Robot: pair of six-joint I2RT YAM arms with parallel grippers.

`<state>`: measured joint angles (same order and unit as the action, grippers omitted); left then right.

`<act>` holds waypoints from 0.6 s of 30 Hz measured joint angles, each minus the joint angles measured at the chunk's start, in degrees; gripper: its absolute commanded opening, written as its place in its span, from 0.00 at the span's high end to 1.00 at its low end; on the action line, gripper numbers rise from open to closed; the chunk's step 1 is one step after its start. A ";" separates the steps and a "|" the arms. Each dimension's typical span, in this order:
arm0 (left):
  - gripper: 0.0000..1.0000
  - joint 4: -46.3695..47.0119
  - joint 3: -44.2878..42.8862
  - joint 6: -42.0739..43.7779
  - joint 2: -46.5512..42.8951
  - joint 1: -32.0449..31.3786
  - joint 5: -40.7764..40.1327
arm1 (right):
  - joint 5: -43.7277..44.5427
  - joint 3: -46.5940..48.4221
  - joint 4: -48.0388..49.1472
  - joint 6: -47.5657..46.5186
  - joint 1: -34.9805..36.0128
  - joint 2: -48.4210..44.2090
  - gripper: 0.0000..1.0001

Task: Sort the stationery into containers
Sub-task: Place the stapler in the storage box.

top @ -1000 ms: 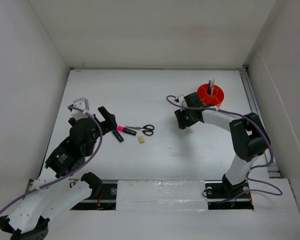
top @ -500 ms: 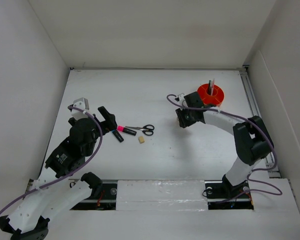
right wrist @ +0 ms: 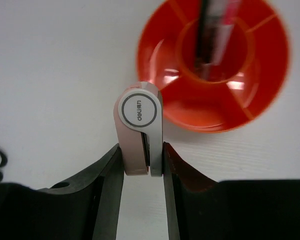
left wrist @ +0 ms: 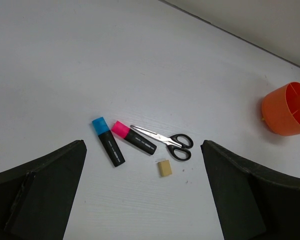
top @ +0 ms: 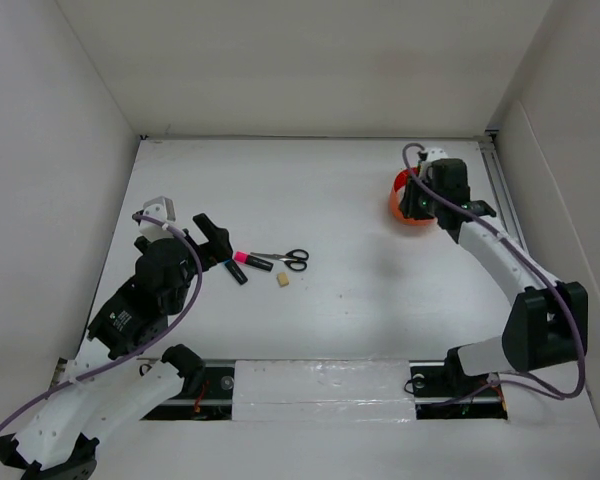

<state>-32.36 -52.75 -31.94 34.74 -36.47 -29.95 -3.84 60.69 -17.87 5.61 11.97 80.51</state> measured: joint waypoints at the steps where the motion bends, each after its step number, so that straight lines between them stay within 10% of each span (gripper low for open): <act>1: 0.00 0.02 0.00 0.00 0.00 0.00 0.00 | 1.16 0.52 -0.13 0.94 -2.05 -0.26 1.00; 18: 0.00 0.00 0.00 0.00 -0.44 0.00 0.28 | 5.92 13.57 -2.91 4.24 -19.82 8.22 1.00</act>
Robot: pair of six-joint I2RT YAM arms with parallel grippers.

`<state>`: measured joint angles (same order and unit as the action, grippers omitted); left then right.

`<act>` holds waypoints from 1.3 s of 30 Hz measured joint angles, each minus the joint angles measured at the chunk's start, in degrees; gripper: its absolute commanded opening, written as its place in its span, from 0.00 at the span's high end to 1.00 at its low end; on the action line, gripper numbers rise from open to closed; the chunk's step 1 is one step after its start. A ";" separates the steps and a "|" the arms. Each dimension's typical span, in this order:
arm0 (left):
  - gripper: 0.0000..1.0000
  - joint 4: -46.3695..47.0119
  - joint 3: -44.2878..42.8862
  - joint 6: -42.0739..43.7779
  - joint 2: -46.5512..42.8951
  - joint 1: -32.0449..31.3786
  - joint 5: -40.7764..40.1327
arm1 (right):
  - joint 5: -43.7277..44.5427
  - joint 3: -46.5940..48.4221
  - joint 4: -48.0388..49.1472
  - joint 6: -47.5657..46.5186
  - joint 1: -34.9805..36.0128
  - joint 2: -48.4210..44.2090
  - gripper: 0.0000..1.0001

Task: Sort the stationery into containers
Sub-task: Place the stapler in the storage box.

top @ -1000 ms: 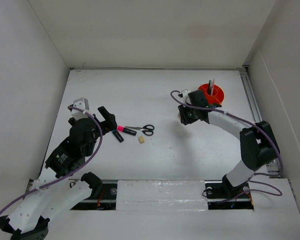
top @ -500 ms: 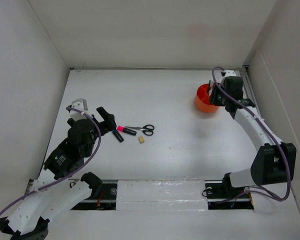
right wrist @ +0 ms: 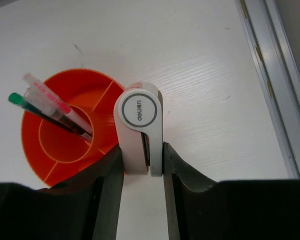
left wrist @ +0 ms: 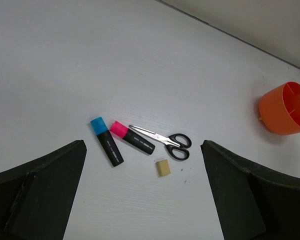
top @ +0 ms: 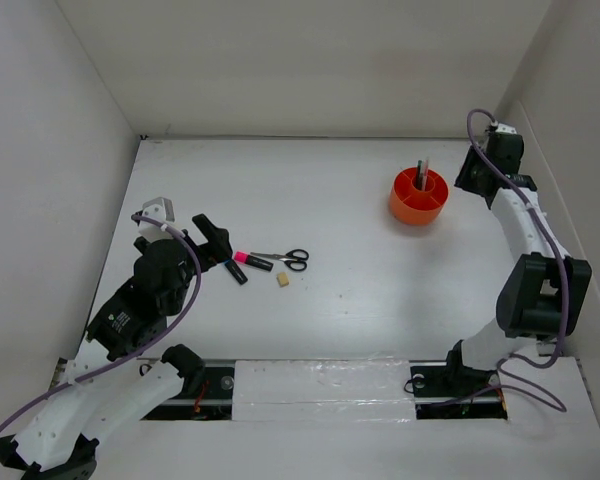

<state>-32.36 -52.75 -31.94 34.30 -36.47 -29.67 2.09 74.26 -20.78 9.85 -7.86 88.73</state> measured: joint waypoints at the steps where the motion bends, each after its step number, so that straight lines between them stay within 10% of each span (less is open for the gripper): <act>1: 0.00 0.00 0.00 0.00 -0.02 0.00 0.11 | -0.15 0.98 -0.31 -0.04 -0.15 1.64 1.00; 39: 0.00 0.00 0.00 0.22 -0.02 0.00 0.70 | -2.56 5.66 -2.82 -0.83 2.36 11.19 1.00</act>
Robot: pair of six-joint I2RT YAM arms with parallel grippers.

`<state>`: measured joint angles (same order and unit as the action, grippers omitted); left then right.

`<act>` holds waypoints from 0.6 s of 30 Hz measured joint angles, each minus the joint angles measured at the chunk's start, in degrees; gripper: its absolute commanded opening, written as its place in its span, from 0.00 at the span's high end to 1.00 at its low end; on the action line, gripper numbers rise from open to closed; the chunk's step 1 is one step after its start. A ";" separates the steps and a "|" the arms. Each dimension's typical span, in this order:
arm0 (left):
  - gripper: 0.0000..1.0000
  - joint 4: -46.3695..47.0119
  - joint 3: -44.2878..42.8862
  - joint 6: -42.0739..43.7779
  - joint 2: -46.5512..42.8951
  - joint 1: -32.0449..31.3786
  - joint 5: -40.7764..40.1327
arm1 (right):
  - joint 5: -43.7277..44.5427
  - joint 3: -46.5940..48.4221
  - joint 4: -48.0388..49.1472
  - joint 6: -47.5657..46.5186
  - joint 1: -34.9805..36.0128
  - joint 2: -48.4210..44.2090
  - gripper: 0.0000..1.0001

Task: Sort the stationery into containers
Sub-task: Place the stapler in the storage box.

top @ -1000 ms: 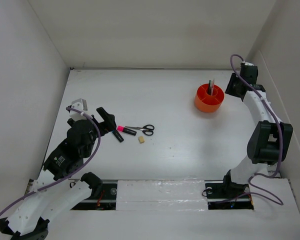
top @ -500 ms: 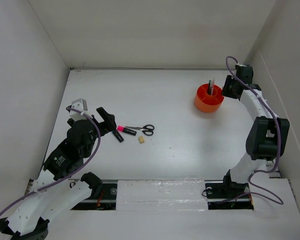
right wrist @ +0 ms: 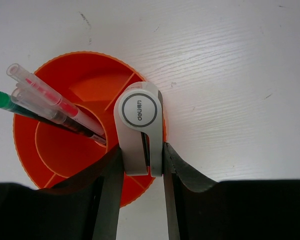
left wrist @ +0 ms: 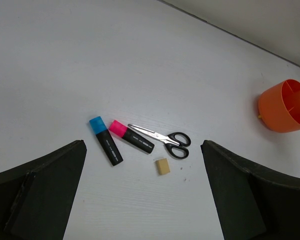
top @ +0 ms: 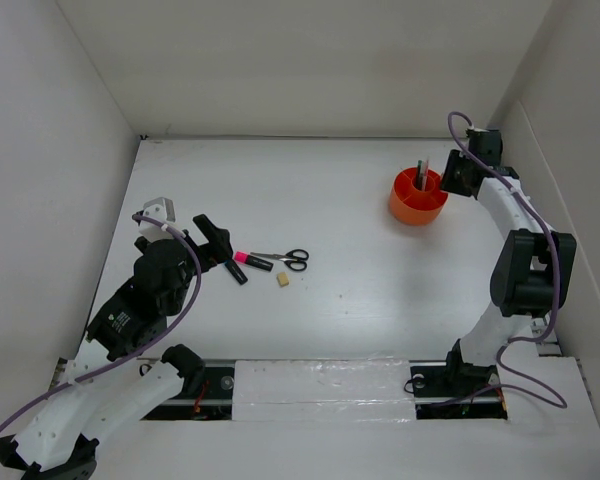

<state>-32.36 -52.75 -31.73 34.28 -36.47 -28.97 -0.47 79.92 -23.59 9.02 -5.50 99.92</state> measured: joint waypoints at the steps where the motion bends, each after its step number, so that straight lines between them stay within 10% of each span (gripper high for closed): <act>1: 0.00 0.00 0.00 0.02 0.00 0.00 0.00 | 0.00 0.02 0.00 0.00 0.02 0.00 1.00; 18: 0.00 0.00 0.00 0.20 0.00 0.00 0.02 | -1.51 -0.79 0.02 0.00 0.28 -0.04 0.98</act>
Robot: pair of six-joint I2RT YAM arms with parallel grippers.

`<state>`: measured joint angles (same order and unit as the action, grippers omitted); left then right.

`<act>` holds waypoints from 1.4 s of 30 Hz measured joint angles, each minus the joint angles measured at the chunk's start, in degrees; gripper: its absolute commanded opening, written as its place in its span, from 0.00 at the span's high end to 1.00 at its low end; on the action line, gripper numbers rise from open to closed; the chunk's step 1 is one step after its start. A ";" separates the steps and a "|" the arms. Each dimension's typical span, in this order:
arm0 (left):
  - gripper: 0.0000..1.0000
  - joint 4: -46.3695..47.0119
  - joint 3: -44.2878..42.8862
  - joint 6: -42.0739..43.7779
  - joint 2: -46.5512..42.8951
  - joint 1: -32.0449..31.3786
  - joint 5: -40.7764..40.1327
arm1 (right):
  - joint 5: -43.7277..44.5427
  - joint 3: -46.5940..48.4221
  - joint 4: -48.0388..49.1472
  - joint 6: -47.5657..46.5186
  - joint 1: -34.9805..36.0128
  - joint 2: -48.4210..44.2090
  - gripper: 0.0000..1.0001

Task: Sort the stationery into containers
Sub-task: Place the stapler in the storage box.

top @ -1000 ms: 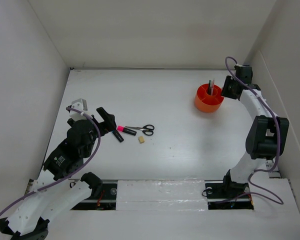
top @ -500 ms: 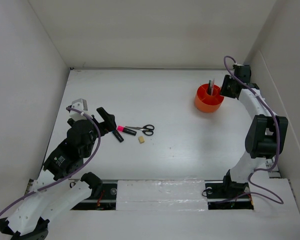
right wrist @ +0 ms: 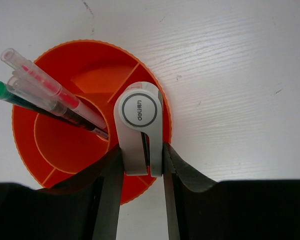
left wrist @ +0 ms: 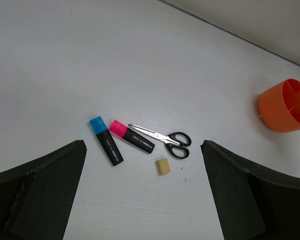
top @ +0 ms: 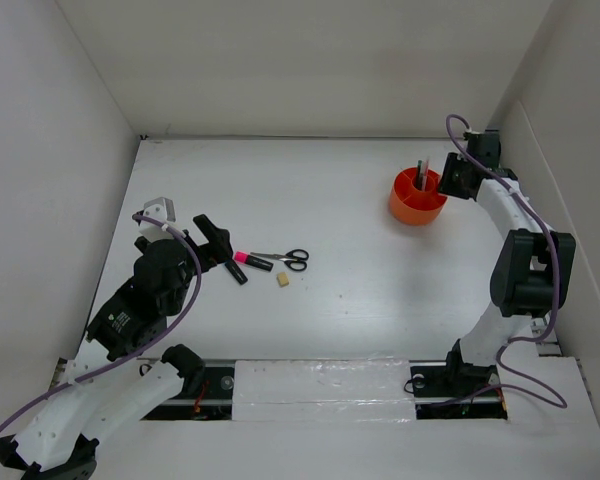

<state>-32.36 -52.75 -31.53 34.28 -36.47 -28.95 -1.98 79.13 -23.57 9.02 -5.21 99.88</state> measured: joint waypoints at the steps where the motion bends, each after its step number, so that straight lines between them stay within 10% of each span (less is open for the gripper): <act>1: 0.00 0.00 0.00 0.00 0.00 0.00 0.00 | 0.00 -0.24 0.00 0.00 0.00 -0.02 0.98; 42: 0.00 0.00 0.00 0.02 -0.44 0.00 0.02 | -0.42 -0.44 -0.07 -0.04 0.00 -0.02 0.76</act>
<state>-32.36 -52.75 -31.51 33.85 -36.47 -28.93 -2.39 78.70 -23.64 8.97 -5.21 99.85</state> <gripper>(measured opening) 0.996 0.391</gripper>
